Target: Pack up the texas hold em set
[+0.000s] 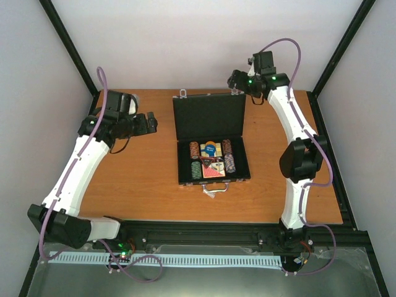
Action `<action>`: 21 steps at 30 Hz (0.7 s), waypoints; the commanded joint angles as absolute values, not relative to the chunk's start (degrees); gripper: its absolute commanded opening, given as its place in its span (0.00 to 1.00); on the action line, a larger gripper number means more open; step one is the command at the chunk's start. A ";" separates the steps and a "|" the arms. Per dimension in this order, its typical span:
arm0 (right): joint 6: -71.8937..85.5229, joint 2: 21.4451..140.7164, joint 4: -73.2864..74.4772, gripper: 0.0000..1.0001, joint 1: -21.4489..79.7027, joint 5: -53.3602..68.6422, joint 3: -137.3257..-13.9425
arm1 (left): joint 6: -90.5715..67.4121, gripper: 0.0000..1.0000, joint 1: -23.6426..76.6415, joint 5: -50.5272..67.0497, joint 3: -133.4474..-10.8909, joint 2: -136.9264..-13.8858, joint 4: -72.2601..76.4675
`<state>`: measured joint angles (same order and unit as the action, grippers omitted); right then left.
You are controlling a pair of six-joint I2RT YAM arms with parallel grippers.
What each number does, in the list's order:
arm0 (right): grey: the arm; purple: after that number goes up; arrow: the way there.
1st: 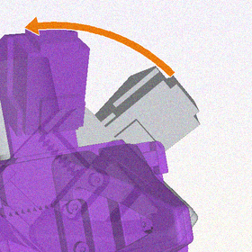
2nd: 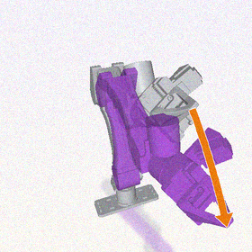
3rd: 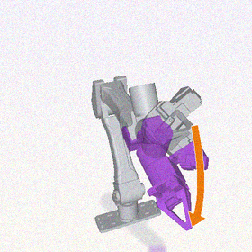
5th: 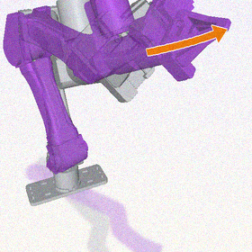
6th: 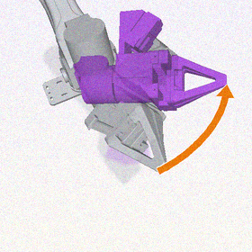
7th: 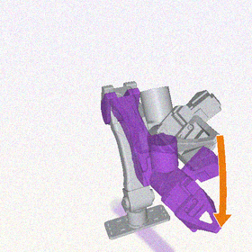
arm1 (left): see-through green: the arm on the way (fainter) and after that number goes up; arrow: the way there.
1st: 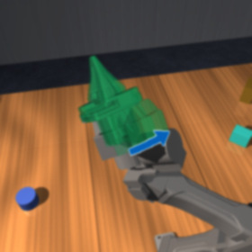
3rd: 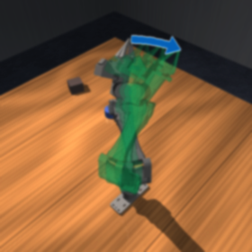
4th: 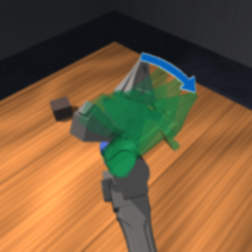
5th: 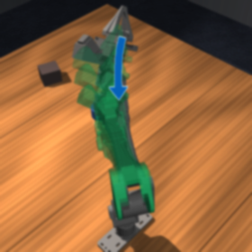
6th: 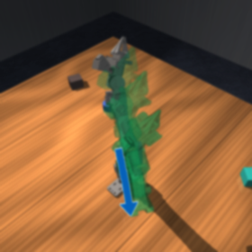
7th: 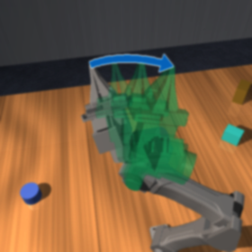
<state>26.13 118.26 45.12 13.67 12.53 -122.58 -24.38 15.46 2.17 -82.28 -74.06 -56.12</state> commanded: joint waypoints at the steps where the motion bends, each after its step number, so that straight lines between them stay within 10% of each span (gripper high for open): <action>1: 25.25 119.67 45.75 0.95 11.91 13.16 -124.75 | -23.31 1.00 15.30 2.62 -85.02 -74.83 -54.94; 13: 14.61 123.21 50.00 0.95 11.34 21.76 -126.29 | -23.91 1.00 15.29 3.61 -84.90 -75.40 -54.57; 21: 15.28 124.09 52.59 0.75 11.25 20.27 -123.78 | -23.40 1.00 15.29 3.23 -84.70 -73.68 -55.44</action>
